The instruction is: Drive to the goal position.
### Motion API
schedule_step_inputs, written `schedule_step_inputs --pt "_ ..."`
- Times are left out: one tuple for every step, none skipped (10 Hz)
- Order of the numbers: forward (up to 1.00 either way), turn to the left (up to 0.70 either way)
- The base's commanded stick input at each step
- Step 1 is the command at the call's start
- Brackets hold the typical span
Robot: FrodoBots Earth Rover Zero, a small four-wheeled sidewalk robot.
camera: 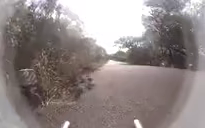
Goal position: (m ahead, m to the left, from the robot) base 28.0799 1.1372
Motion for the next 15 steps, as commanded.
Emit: schedule_step_inputs --pt "0.70 -0.30" --pt "0.70 -0.32" --pt "0.70 -0.33" --pt "0.70 -0.33" --pt "0.70 -0.34" --pt "0.70 -0.34" --pt "0.70 -0.34" --pt "0.70 -0.34" --pt "0.70 -0.34" --pt "0.70 -0.33" --pt "0.70 -0.32" --pt "0.70 -0.19" --pt "0.70 -0.12" --pt "0.70 -0.04" --pt "0.70 0.00"
